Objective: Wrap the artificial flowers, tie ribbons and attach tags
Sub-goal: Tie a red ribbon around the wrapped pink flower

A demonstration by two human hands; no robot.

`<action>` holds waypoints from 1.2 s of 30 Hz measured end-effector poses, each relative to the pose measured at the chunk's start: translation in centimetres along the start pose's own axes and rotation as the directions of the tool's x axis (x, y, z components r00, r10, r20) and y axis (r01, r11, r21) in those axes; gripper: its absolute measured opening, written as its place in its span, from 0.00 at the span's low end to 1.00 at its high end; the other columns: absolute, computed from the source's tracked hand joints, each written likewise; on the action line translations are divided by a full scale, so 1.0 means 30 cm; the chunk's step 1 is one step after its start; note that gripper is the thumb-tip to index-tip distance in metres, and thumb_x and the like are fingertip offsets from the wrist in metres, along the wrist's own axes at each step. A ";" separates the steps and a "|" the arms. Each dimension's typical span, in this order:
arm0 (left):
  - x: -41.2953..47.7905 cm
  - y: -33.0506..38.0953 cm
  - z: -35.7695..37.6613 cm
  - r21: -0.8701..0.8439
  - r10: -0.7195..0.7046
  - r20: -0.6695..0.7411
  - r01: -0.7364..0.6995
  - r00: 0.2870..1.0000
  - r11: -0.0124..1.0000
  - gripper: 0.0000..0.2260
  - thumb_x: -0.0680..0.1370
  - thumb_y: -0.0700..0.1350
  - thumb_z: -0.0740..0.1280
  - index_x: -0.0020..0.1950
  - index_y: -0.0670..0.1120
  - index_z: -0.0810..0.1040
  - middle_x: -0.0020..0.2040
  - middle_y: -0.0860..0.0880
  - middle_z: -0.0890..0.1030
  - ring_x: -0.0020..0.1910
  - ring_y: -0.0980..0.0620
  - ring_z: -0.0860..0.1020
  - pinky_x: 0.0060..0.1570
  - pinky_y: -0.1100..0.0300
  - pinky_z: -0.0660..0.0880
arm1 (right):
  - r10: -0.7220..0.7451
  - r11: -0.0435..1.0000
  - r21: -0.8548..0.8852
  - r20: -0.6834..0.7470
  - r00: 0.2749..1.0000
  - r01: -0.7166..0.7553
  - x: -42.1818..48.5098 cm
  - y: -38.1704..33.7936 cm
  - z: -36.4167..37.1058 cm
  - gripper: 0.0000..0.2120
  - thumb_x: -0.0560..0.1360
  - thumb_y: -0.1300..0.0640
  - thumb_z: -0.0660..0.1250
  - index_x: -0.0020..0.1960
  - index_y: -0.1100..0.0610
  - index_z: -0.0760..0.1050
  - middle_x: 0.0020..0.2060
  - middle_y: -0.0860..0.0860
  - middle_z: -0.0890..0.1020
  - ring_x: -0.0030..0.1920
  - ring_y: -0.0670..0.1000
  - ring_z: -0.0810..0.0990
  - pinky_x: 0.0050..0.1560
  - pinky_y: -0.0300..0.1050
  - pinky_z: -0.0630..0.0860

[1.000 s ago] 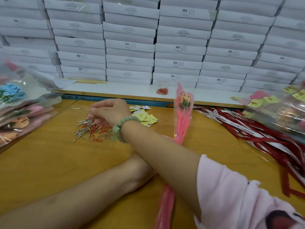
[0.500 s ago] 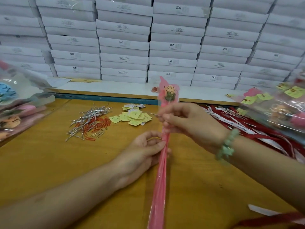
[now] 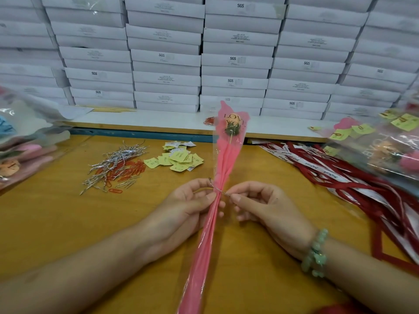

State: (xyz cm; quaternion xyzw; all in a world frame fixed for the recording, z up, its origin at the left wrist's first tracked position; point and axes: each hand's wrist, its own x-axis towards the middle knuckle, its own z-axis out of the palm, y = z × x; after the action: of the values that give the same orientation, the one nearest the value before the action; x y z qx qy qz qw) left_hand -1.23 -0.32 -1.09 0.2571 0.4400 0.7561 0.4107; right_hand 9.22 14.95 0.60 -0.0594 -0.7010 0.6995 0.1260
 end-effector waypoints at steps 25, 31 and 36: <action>-0.008 -0.002 0.003 0.082 0.071 0.074 -0.077 0.995 0.994 0.08 0.68 0.35 0.73 0.44 0.44 0.80 0.41 0.43 0.82 0.40 0.49 0.82 0.43 0.60 0.79 | 0.106 0.992 0.035 0.290 0.951 -0.122 0.020 -0.019 -0.057 0.19 0.67 0.59 0.72 0.57 0.57 0.79 0.32 0.51 0.77 0.32 0.45 0.76 0.36 0.37 0.78; -0.020 -0.001 0.013 0.184 0.091 0.034 -0.096 0.995 0.978 0.06 0.69 0.38 0.74 0.45 0.45 0.83 0.41 0.44 0.83 0.40 0.51 0.82 0.42 0.63 0.78 | 0.092 0.995 0.019 0.287 0.953 -0.102 0.018 -0.015 -0.053 0.17 0.67 0.60 0.72 0.55 0.57 0.76 0.31 0.50 0.77 0.31 0.46 0.76 0.36 0.38 0.78; -0.032 0.001 0.021 0.292 0.132 -0.024 -0.119 0.991 0.949 0.05 0.71 0.39 0.74 0.46 0.44 0.84 0.43 0.42 0.84 0.42 0.49 0.83 0.42 0.62 0.79 | 0.077 0.996 0.020 0.301 0.951 -0.087 0.019 -0.010 -0.055 0.13 0.67 0.60 0.74 0.50 0.51 0.80 0.31 0.49 0.78 0.32 0.46 0.77 0.36 0.38 0.78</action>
State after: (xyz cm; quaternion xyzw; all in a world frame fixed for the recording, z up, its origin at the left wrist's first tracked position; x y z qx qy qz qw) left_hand -0.26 -0.85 -0.80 0.3255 0.5378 0.7132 0.3100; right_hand 9.12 16.68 0.93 0.0202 -0.6973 0.7164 -0.0100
